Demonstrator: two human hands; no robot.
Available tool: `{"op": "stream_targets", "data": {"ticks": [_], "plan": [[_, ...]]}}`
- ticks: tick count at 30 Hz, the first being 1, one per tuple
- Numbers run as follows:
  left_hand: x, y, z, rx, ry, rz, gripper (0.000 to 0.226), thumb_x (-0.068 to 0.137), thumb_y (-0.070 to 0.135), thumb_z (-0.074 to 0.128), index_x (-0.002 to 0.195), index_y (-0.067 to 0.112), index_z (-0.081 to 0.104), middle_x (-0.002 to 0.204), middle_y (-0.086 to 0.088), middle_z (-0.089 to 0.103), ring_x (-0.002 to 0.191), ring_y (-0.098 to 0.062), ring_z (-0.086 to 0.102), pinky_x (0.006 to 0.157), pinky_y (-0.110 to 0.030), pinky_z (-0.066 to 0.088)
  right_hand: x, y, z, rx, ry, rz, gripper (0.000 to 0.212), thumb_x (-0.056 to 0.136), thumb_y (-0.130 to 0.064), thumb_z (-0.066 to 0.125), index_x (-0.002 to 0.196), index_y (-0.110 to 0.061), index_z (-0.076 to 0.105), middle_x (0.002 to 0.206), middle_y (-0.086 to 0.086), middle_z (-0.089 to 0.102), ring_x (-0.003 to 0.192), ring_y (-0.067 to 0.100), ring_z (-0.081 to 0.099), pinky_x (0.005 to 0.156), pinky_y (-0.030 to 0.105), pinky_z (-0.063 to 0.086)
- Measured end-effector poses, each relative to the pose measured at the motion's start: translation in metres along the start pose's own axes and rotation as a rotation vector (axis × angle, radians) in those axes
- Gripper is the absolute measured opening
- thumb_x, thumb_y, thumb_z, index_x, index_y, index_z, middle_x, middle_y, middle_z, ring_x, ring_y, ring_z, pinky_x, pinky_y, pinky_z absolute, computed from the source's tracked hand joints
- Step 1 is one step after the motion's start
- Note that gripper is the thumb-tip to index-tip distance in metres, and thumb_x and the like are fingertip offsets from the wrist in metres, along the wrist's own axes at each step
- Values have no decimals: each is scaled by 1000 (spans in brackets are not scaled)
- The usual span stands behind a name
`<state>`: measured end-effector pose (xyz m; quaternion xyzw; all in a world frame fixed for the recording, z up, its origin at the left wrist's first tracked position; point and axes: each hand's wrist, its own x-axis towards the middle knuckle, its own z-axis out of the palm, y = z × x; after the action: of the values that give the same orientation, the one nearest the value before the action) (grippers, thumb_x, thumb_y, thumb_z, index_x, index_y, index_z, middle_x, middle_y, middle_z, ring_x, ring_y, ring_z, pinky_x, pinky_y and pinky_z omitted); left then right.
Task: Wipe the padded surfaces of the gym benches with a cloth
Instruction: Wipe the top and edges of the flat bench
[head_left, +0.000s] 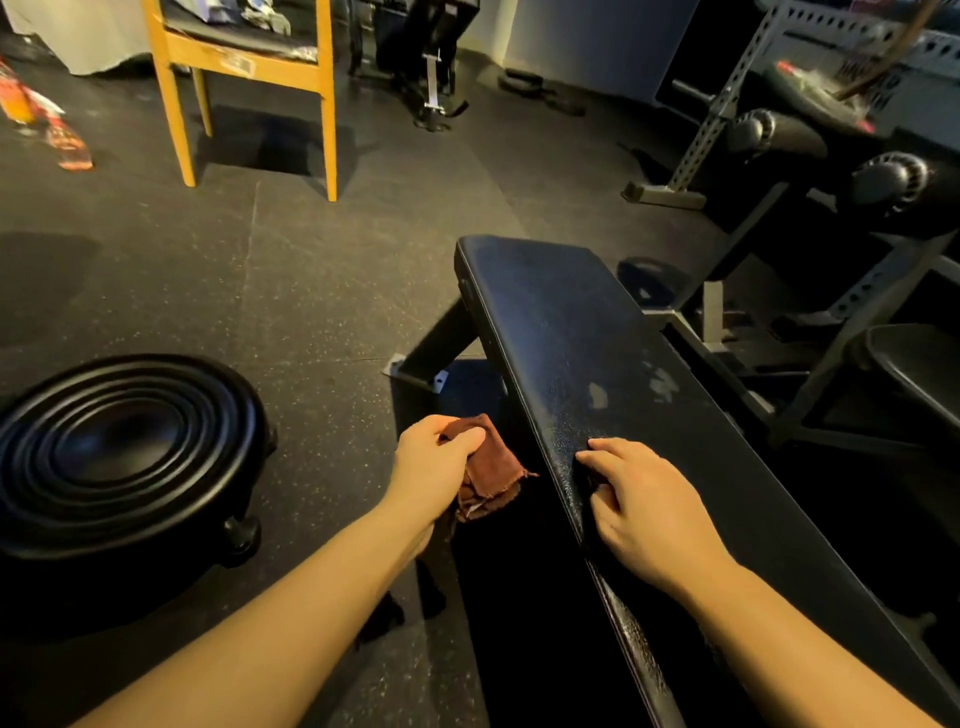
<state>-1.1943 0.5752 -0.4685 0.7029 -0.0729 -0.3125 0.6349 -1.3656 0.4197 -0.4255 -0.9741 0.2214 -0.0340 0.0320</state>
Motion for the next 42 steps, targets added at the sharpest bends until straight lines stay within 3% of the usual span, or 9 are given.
{"op": "stream_targets", "data": {"ticks": [3, 10, 13, 16, 20, 26, 30, 36, 42], "plan": [[3, 6, -2, -27, 25, 2, 9, 98, 21, 67, 105, 24, 71, 103, 0, 72, 96, -14, 66, 73, -24, 49, 33, -8, -17, 32, 9, 56, 30, 90, -17, 52, 112, -23, 71, 109, -3, 67, 106, 24, 61, 88, 38, 49], [70, 14, 27, -24, 59, 91, 9, 96, 19, 70, 105, 18, 70, 103, -4, 72, 102, -24, 68, 86, -34, 55, 141, -9, -6, 172, 87, 24, 39, 98, -18, 49, 134, -21, 62, 138, -2, 58, 128, 24, 52, 105, 41, 44], [100, 13, 43, -37, 116, 182, 6, 97, 22, 69, 102, 20, 66, 99, 1, 68, 94, -18, 65, 71, -23, 49, 175, -8, 7, 136, 99, -8, 42, 103, -24, 47, 144, -22, 55, 151, -1, 49, 139, 24, 44, 110, 43, 38], [100, 9, 56, -217, 195, 169, 3, 100, 14, 64, 102, 15, 64, 85, 3, 67, 72, -6, 67, 50, -14, 46, 182, -11, 24, 83, 168, -23, 38, 105, -27, 46, 140, -19, 60, 139, 4, 58, 132, 24, 49, 101, 40, 40], [57, -20, 62, -432, 88, 130, 11, 99, 5, 64, 100, 15, 69, 79, -2, 73, 66, -7, 71, 58, -22, 55, 181, -15, 30, 91, 219, 1, 36, 105, -26, 45, 135, -19, 63, 136, 2, 61, 129, 21, 49, 100, 40, 40], [106, 8, 59, -271, 169, 188, 13, 95, 10, 66, 92, 21, 70, 80, -2, 73, 64, -19, 71, 55, -46, 61, 185, -13, 37, 93, 218, 34, 42, 104, -30, 45, 143, -24, 57, 152, -1, 50, 143, 18, 40, 114, 41, 33], [166, 34, 51, -291, 227, 168, 15, 97, 11, 63, 92, 23, 71, 70, 2, 71, 69, -18, 69, 57, -36, 57, 185, -11, 38, 75, 213, 39, 43, 105, -32, 43, 146, -26, 55, 155, -3, 47, 145, 15, 37, 116, 39, 31], [44, -14, 66, -321, 49, 223, 21, 98, 5, 62, 93, 24, 69, 70, 3, 71, 57, -13, 65, 51, -32, 56, 185, -12, 36, 70, 196, 53, 43, 106, -34, 42, 147, -27, 53, 156, -4, 46, 146, 14, 36, 117, 37, 29], [162, 32, 49, -194, 188, 215, 20, 99, 10, 61, 88, 27, 67, 70, 2, 68, 62, -14, 66, 52, -31, 54, 186, -10, 39, 57, 207, 38, 43, 106, -33, 42, 146, -26, 54, 155, -1, 47, 145, 16, 38, 118, 39, 31]]}}
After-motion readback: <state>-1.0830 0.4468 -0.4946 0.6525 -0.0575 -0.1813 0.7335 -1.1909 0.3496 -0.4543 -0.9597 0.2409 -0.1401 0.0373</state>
